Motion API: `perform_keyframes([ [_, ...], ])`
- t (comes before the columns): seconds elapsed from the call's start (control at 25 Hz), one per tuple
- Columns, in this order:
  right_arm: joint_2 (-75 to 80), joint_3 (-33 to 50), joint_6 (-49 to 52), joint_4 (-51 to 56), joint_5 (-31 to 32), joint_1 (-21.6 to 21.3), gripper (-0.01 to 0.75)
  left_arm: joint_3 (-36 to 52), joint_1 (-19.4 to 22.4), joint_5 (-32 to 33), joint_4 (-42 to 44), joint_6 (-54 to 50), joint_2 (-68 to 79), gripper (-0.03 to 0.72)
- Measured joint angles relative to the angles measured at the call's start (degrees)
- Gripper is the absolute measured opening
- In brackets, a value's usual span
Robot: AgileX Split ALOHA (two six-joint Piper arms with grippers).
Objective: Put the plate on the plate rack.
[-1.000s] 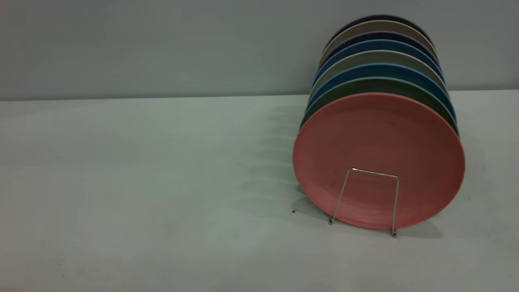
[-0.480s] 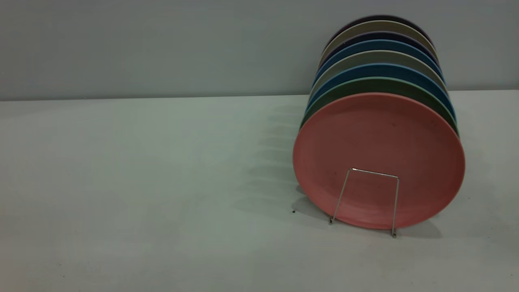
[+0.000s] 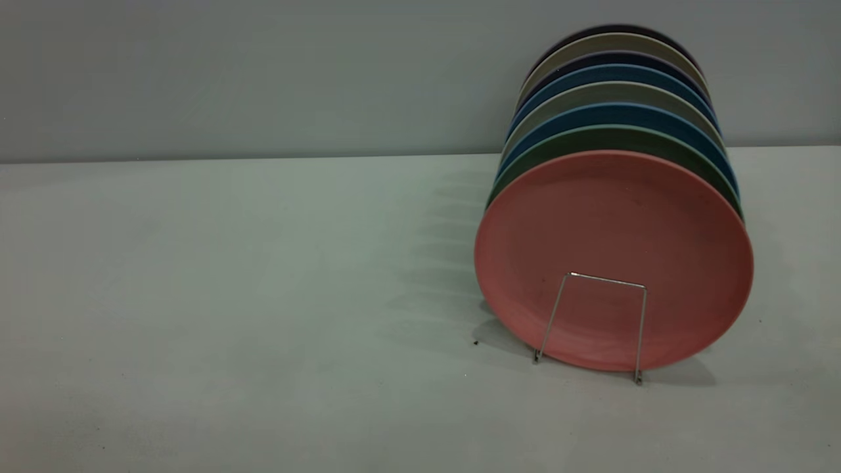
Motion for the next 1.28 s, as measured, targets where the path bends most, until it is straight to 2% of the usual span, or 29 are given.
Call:
perform_keyframes([
  [0.4, -6.91, 4.49, 0.05, -0.25, 0.39, 0.00, 0.253, 3.11, 0.00, -0.99, 2.67, -2.55, -3.05, 0.451],
  [0.76, -7.86, 4.95, 0.05, -0.36, 0.52, 0.00, 0.253, 5.22, 0.00, -0.89, 7.26, -7.53, -3.12, 0.451],
  [1.28, -7.86, 4.95, 0.05, -0.36, 0.52, 0.00, 0.253, 5.28, 0.00, -0.94, 11.15, -8.20, -4.83, 0.451],
])
